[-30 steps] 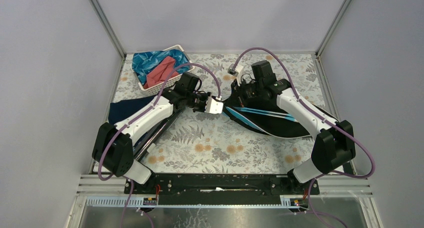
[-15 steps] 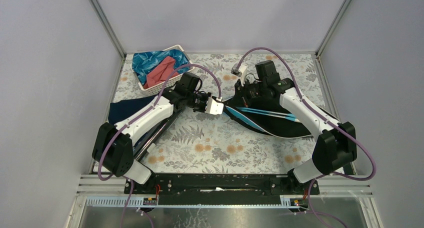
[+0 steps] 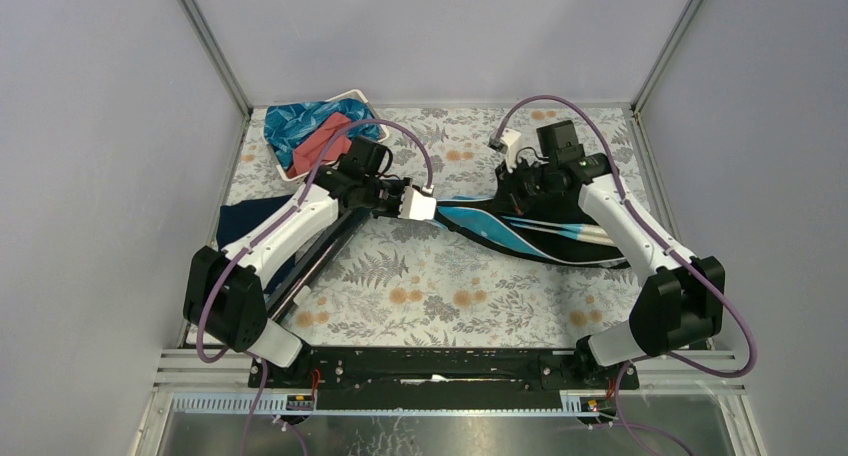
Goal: Pack up the badminton gear
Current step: Zip the racket bag at the center of the board.
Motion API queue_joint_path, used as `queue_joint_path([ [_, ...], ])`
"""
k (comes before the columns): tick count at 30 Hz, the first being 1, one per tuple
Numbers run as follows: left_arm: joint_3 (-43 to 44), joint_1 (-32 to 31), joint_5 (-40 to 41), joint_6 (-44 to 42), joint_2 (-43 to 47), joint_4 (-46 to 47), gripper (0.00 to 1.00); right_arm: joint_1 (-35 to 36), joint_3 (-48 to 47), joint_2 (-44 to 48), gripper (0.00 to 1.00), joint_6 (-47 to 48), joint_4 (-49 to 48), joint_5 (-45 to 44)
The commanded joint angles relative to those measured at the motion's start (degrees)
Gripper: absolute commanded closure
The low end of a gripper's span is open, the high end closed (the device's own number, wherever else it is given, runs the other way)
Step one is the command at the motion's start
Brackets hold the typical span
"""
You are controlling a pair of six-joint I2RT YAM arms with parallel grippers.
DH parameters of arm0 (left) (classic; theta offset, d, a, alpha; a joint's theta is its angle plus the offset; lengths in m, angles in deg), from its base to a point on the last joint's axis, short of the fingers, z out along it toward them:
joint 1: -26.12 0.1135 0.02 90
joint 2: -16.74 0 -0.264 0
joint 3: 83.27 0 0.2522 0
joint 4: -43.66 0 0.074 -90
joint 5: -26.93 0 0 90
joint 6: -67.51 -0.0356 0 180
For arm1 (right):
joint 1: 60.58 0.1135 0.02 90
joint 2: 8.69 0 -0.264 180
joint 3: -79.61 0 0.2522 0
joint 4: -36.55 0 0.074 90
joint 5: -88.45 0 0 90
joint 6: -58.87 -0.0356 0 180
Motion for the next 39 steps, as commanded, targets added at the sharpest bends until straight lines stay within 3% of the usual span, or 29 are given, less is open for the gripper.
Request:
queue_joint_path([
  [1,0.81,1.77,2.59,-1.59,0.08,-8.46,1.0,-4.48,-0.58,2.75,1.0,4.37,5.02,-7.6],
  [12,2.09,1.89,0.25,0.6,-2.08,-7.29,1.0,-17.88,-0.96,4.11,1.0,13.79,14.69,-12.99],
  [16,2.2,1.98,0.93,0.73,-2.47,-7.32,1.0,-26.14,-2.1,2.83,1.0,19.58,18.74,-15.4],
  [28,3.66,2.93,1.71,-0.44,-3.76,-9.12,1.0,-49.07,-10.59,-7.54,1.0,34.08,25.47,-24.54],
  [39,5.38,3.25,3.25,-1.42,-4.94,-9.6,1.0,-60.66,-19.15,-16.21,1.0,41.45,25.37,-33.09],
])
